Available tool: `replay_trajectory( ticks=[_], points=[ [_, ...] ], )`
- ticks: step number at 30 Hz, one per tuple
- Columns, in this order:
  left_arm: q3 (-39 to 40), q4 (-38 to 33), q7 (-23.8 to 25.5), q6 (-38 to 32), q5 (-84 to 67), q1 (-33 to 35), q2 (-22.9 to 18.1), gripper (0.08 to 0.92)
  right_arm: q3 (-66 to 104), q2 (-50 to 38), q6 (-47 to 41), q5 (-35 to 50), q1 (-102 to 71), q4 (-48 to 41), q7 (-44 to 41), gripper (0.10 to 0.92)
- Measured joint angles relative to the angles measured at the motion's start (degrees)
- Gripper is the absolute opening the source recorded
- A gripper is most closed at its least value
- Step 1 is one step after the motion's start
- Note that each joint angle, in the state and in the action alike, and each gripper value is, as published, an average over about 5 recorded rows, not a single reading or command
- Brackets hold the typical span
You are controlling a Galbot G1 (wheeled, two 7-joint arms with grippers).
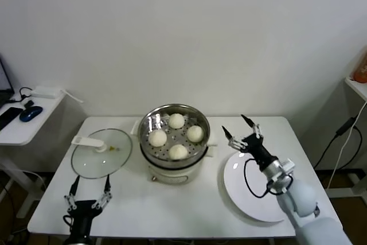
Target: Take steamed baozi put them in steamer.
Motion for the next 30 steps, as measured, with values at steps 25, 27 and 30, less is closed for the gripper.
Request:
replay_trajectory(
  ticks=[25, 27, 30],
  points=[
    [-0.35, 0.48, 1.37, 1.17, 0.92, 0.74, 0.49, 0.823, 7.48, 12.92, 5.43, 0.94, -20.04, 3.11, -0.59, 0.823],
    [-0.4, 0.48, 1.43, 1.15, 0.92, 0.75, 0.5, 0.823, 7.58, 13.16, 5.49, 0.93, -20.46, 3.18, -0.71, 0.823],
    [-0.44, 0.47, 1.5, 1.15, 0.93, 0.75, 0.51, 0.823, 7.67, 13.38, 5.56, 0.9, -20.85, 3.24, -0.86, 0.823]
  ],
)
